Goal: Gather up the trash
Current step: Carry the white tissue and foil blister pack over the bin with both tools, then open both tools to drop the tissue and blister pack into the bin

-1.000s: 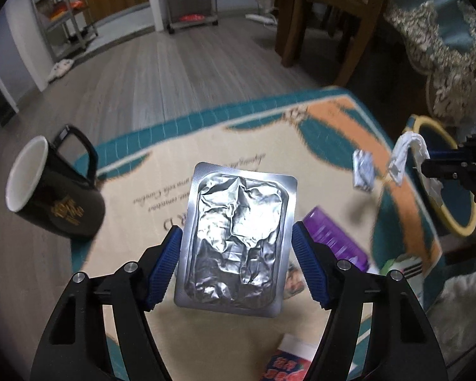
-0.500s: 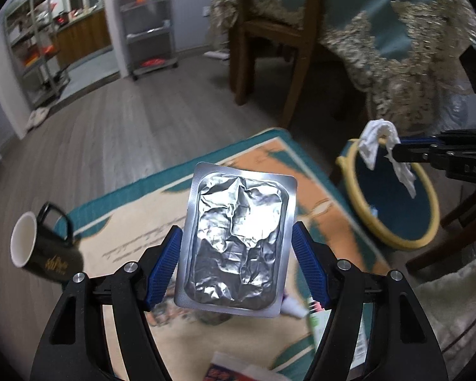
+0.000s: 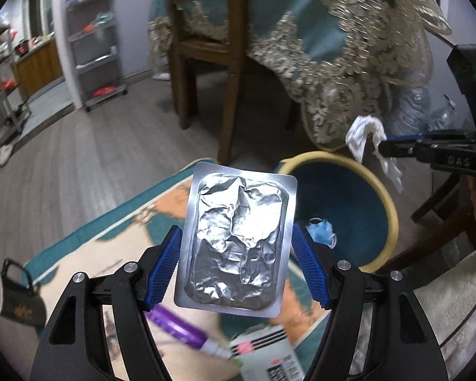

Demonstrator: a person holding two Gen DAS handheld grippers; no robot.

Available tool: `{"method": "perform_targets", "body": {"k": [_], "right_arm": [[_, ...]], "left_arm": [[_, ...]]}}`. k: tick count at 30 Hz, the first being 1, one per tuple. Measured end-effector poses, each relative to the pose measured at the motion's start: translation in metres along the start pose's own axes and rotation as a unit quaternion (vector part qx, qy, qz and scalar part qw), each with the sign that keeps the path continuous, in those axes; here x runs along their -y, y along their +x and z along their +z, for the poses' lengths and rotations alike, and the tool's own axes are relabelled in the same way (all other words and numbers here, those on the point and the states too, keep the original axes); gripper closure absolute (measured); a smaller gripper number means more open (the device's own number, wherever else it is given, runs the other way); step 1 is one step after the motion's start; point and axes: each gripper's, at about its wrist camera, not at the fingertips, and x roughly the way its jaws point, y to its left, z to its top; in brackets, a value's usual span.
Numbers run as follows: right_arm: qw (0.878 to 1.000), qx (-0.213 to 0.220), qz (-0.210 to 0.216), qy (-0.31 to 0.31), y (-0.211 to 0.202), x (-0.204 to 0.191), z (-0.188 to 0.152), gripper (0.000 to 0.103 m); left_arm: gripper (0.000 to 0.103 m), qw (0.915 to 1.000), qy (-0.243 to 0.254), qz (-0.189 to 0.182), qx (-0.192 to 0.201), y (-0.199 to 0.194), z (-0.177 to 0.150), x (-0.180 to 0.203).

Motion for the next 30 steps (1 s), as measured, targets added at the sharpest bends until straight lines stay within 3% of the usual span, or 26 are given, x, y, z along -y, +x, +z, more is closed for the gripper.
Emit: {"method": "perform_targets", "body": {"k": [4, 16, 23, 30], "right_arm": [[1.0, -0.017, -0.021, 0.003, 0.009, 0.017, -0.007, 0.09], [0.998, -0.054, -0.033, 0.026, 0.032, 0.053, -0.019, 0.09], [0.994, -0.08, -0.047, 0.061, 0.043, 0.076, -0.025, 0.09], [0.992, -0.079, -0.047, 0.089, 0.041, 0.089, -0.026, 0.09]], "left_arm": [[0.032, 0.9998, 0.02, -0.008, -0.004, 0.015, 0.006, 0.021], [0.032, 0.997, 0.069, -0.025, -0.025, 0.059, 0.013, 0.074], [0.032, 0.9951, 0.083, -0.038, -0.038, 0.078, 0.008, 0.093], [0.031, 0.9951, 0.074, -0.057, -0.031, 0.086, 0.007, 0.099]]}}
